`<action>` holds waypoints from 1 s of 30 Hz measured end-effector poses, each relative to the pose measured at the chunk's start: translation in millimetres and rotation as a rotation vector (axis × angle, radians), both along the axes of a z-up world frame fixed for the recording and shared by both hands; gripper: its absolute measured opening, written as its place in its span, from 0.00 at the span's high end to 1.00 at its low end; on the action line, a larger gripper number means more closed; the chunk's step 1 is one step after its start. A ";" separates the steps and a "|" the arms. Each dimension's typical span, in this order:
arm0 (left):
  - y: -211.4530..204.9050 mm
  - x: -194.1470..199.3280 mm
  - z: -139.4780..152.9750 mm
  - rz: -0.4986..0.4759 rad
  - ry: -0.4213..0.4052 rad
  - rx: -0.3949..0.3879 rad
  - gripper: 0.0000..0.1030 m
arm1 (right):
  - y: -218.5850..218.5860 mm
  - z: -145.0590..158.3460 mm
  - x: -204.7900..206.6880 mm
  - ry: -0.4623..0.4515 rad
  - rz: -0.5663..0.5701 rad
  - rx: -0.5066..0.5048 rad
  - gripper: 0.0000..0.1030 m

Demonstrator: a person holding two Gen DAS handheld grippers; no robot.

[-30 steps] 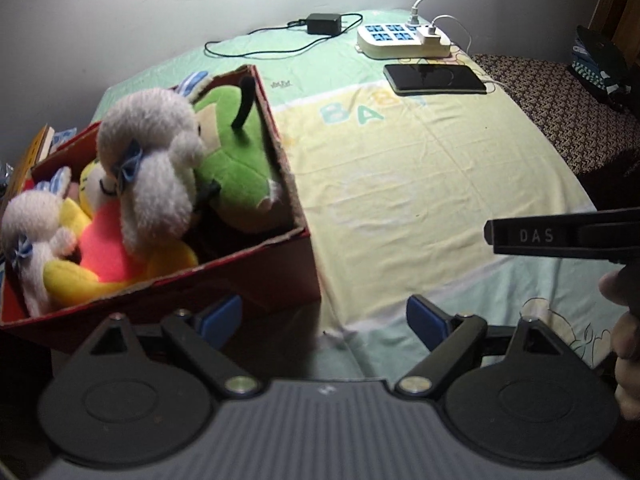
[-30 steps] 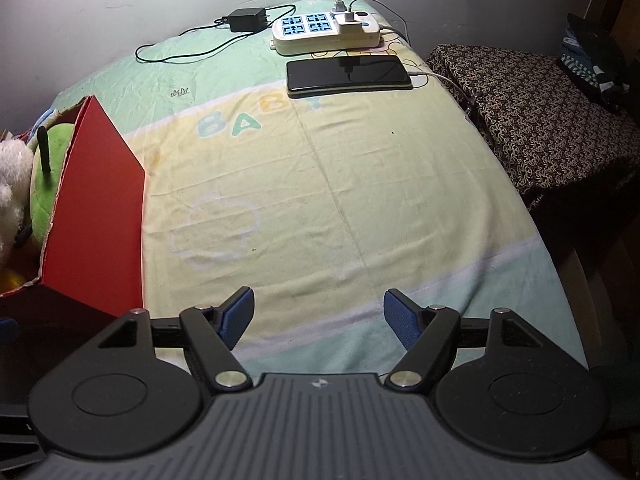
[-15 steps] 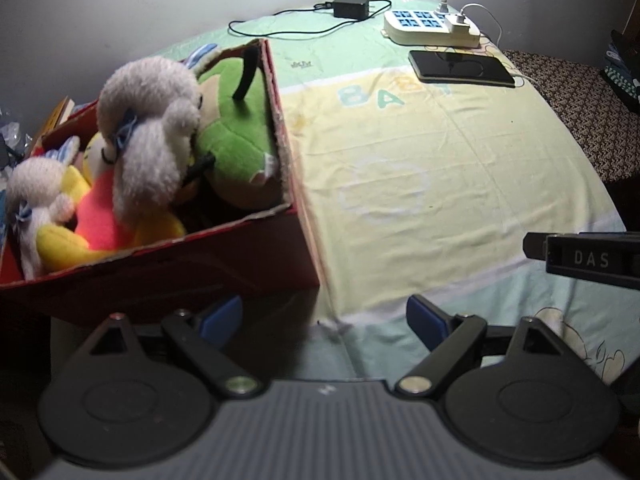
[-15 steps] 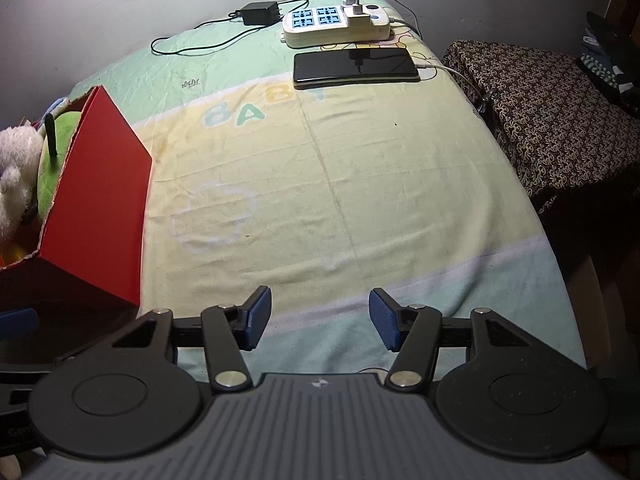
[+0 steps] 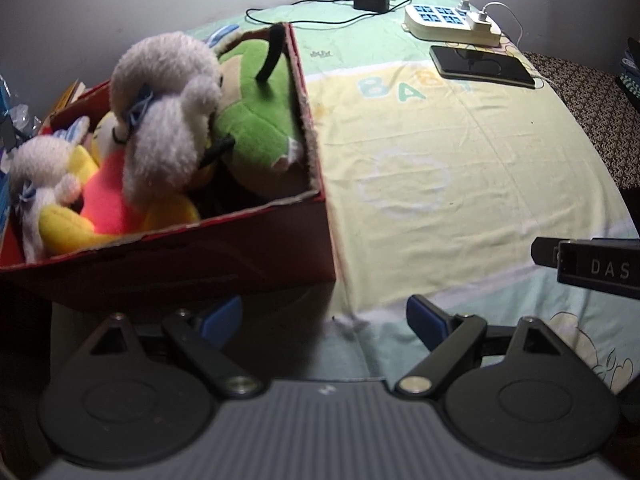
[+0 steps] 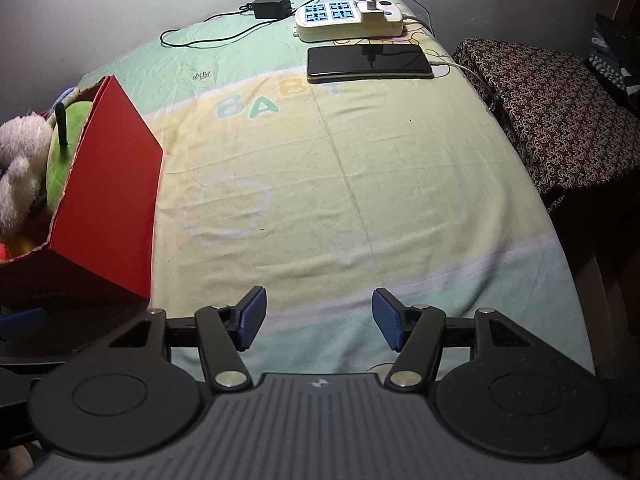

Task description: Organize objects

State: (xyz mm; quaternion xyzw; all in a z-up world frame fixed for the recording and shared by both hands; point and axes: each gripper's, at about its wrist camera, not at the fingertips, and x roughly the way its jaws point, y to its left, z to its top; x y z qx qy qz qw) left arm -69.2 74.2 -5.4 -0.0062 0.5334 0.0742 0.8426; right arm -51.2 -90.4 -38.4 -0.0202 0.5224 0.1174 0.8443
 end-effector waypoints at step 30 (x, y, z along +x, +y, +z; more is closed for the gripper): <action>29.5 7.6 -3.1 0.086 0.024 -0.017 0.14 | 55.3 3.4 11.3 -0.008 0.113 -0.056 0.39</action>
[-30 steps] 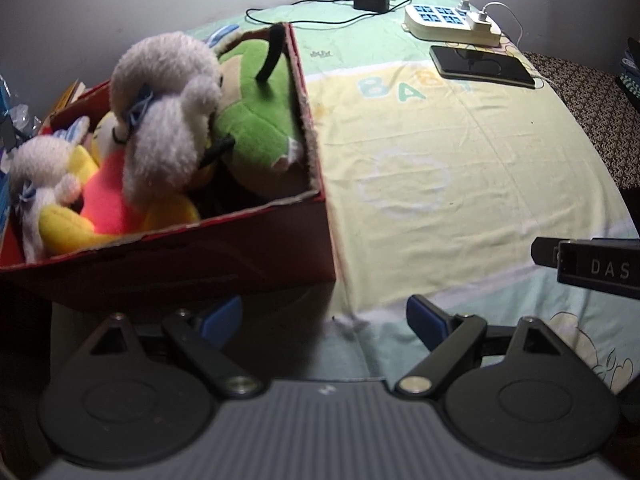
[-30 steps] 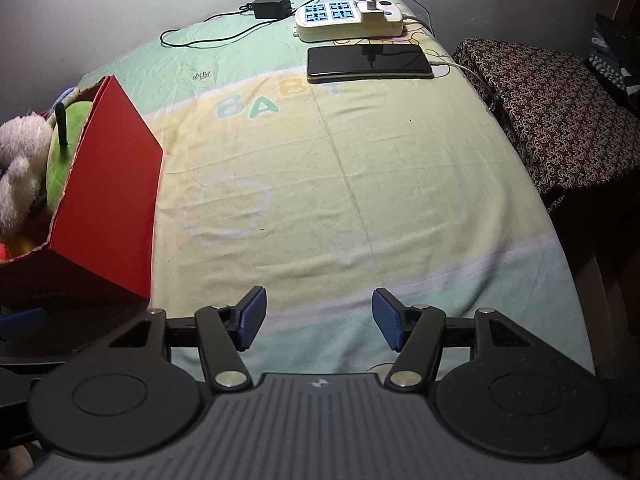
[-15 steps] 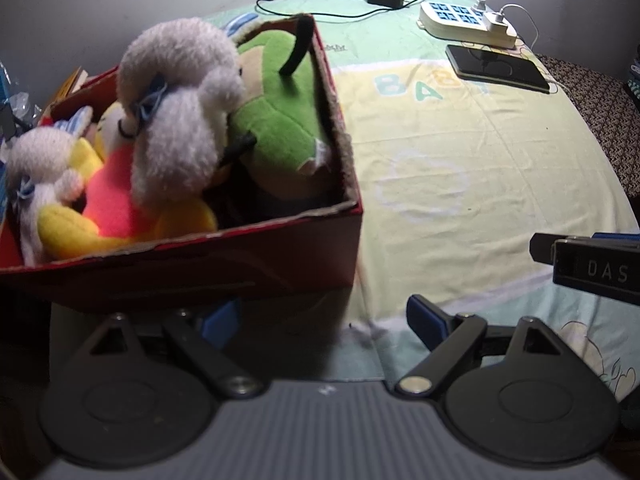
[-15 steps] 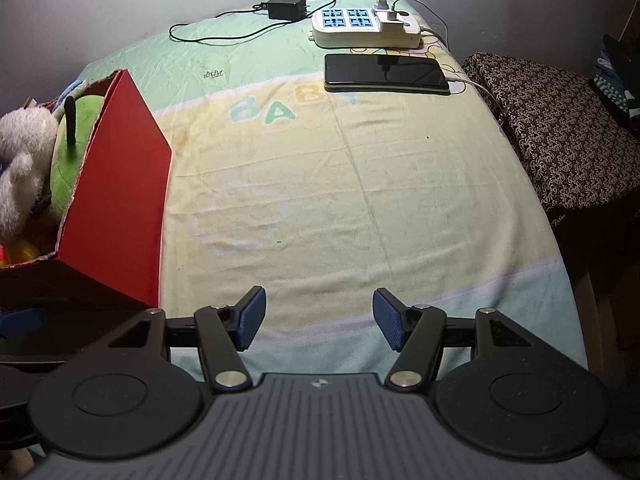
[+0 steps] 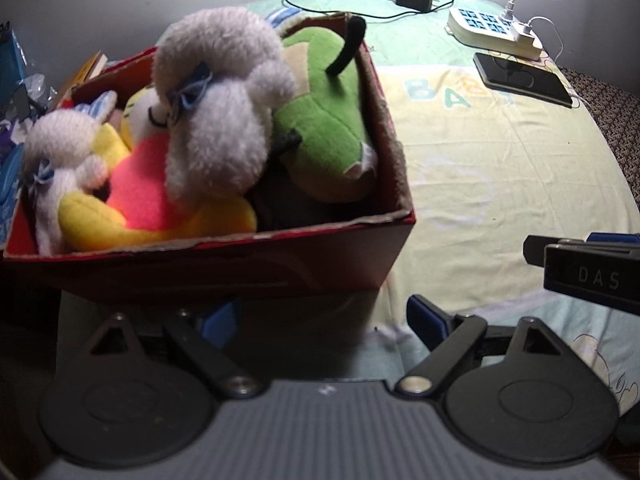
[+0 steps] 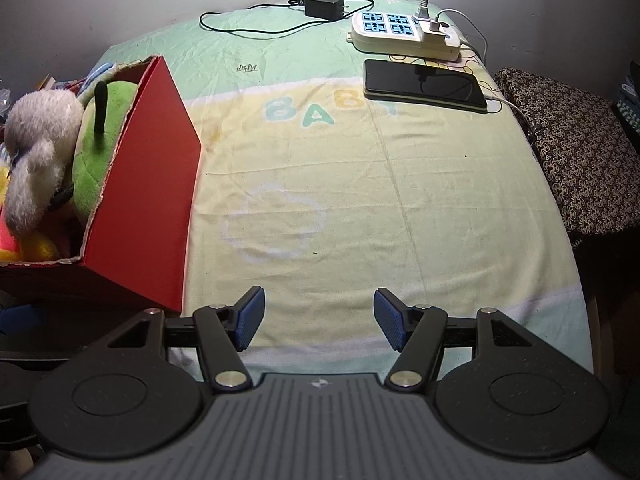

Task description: Organize objects

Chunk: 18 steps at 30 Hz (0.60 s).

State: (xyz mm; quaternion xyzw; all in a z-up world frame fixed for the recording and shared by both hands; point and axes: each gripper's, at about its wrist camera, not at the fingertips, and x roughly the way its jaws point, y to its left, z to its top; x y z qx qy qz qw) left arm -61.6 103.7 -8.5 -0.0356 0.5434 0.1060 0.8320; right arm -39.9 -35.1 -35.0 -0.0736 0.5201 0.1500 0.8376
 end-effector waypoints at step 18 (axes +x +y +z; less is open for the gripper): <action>16.2 -17.9 11.5 0.072 -0.014 -0.013 0.14 | 13.8 12.4 -5.8 -0.017 0.061 0.020 0.36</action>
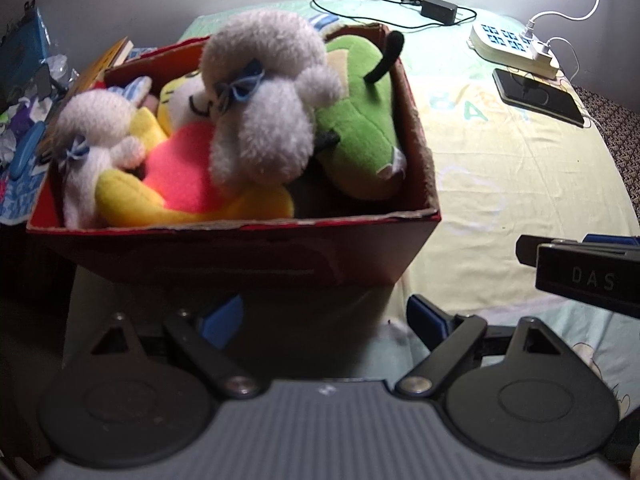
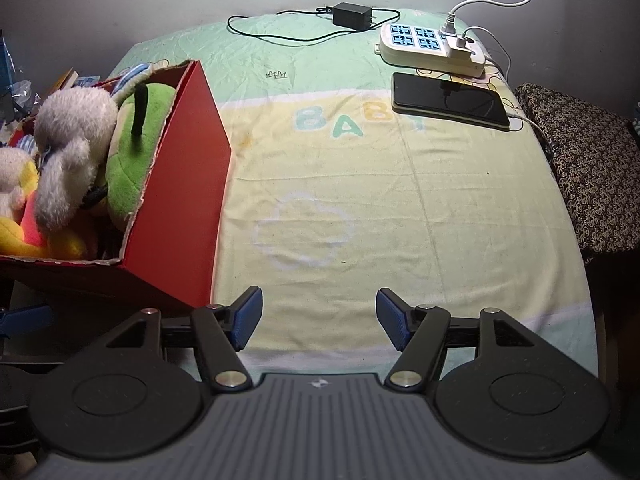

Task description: Organize objects

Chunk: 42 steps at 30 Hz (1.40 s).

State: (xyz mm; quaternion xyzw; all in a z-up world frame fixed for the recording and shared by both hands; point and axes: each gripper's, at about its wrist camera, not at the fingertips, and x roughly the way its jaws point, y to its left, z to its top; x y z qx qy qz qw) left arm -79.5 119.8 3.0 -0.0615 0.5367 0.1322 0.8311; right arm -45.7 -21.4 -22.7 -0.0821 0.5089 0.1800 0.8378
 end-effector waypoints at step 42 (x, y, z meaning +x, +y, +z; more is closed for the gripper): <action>128.5 -18.9 52.7 0.050 -0.137 0.110 0.14 | 98.5 44.6 -30.3 -0.040 -0.010 0.098 0.33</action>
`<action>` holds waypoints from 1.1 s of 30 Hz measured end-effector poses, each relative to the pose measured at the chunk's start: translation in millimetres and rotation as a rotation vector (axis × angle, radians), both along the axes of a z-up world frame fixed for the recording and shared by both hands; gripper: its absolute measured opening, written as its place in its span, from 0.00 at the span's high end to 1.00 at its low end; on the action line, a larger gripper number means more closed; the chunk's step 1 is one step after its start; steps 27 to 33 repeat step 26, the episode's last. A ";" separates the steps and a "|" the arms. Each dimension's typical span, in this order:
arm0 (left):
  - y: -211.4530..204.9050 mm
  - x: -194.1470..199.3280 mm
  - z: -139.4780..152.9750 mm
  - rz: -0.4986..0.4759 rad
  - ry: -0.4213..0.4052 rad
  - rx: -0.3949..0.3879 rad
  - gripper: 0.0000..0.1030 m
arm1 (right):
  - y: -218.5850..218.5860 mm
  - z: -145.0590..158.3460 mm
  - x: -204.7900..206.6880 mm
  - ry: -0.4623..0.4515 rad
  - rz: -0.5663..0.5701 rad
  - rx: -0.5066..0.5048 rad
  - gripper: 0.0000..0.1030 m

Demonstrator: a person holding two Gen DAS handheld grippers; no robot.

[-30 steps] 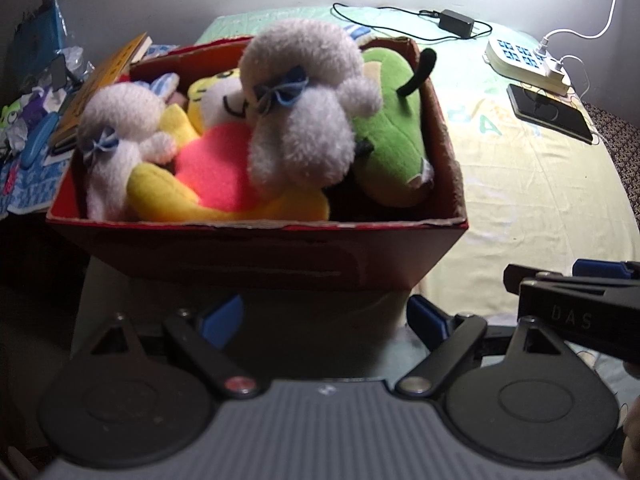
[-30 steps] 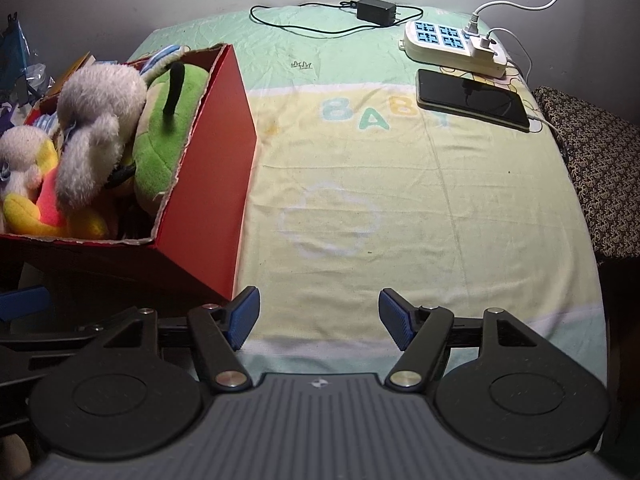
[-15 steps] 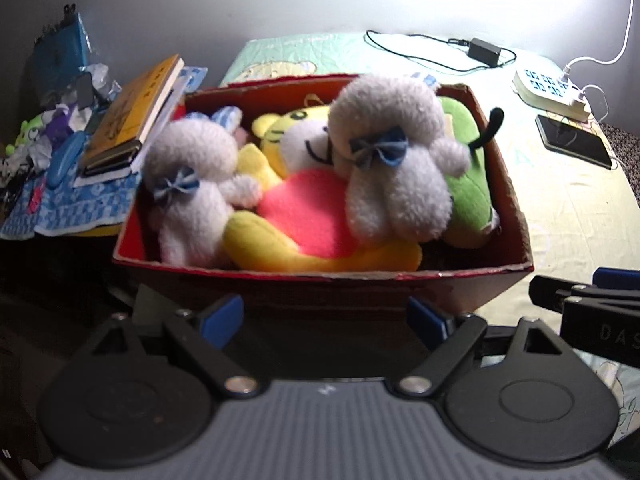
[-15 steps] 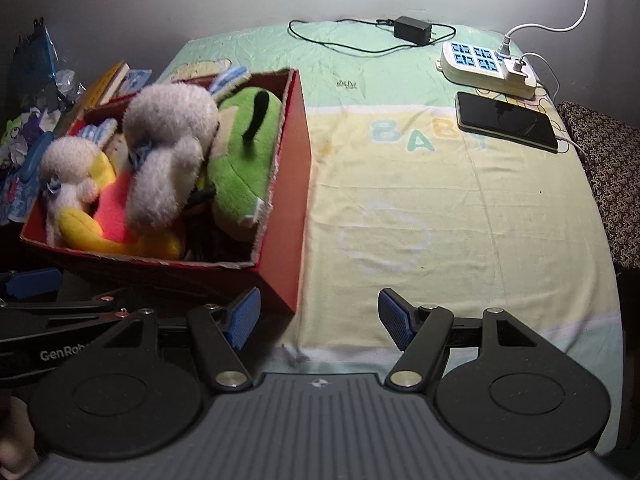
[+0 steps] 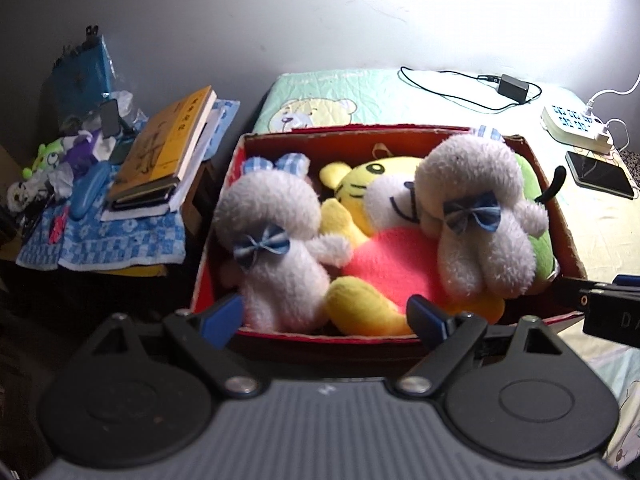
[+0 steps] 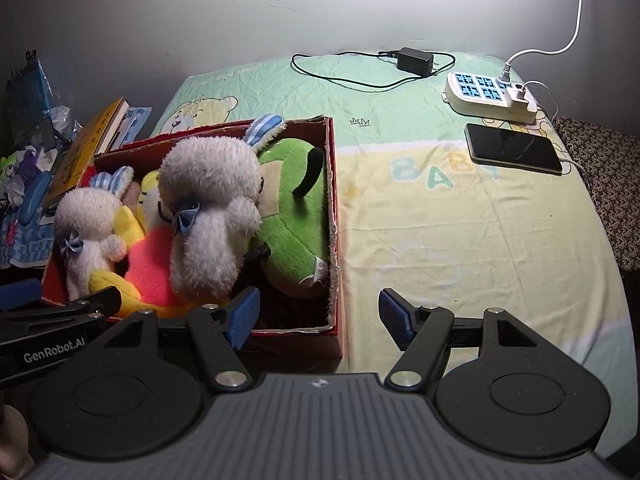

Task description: Organize objects

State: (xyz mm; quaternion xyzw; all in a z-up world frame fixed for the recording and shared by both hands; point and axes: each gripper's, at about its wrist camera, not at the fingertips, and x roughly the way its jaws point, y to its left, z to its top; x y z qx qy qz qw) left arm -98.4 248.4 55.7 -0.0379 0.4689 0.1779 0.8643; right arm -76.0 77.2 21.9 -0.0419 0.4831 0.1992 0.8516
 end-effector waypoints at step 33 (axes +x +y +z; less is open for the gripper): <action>25.1 12.0 -1.4 -0.031 -0.043 -0.097 0.21 | 25.2 3.4 -2.3 -0.052 -0.057 -0.021 0.31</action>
